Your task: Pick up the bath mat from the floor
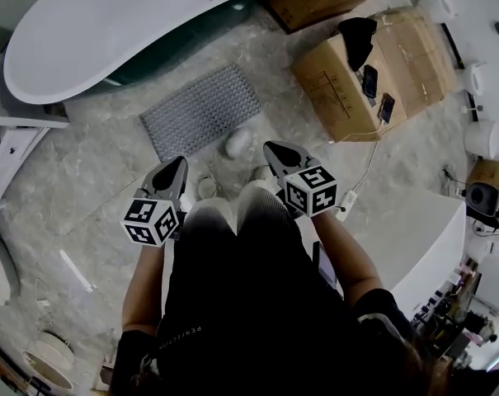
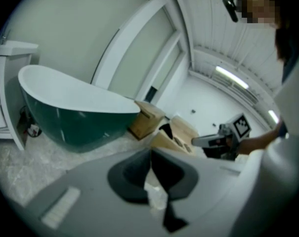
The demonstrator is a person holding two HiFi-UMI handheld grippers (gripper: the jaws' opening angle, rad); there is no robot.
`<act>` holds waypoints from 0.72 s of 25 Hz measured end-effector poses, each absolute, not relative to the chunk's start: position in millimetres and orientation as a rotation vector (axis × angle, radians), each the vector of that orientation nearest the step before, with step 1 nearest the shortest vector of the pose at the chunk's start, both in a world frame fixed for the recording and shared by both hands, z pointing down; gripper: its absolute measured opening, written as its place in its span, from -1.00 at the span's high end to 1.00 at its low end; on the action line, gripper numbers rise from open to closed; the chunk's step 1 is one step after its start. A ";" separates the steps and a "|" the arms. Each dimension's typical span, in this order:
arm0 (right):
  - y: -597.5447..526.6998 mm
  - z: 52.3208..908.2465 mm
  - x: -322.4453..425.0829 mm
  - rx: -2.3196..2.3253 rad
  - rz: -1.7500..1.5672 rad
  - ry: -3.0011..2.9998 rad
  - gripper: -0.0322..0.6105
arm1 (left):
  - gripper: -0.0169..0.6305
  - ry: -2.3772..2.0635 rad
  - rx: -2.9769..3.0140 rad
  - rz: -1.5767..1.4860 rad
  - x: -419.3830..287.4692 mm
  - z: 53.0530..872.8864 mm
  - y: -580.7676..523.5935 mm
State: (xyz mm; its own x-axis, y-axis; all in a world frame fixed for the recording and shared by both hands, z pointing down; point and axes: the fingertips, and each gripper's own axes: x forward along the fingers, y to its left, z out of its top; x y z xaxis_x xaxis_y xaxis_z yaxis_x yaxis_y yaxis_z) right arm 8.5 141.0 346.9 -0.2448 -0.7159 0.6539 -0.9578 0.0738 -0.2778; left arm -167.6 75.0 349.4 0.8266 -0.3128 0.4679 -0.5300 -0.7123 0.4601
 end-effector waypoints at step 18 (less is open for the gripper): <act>53.1 409.2 173.2 1.313 0.879 -2.107 0.90 | 0.92 -0.959 2.310 0.471 -5.5 381.8 12.1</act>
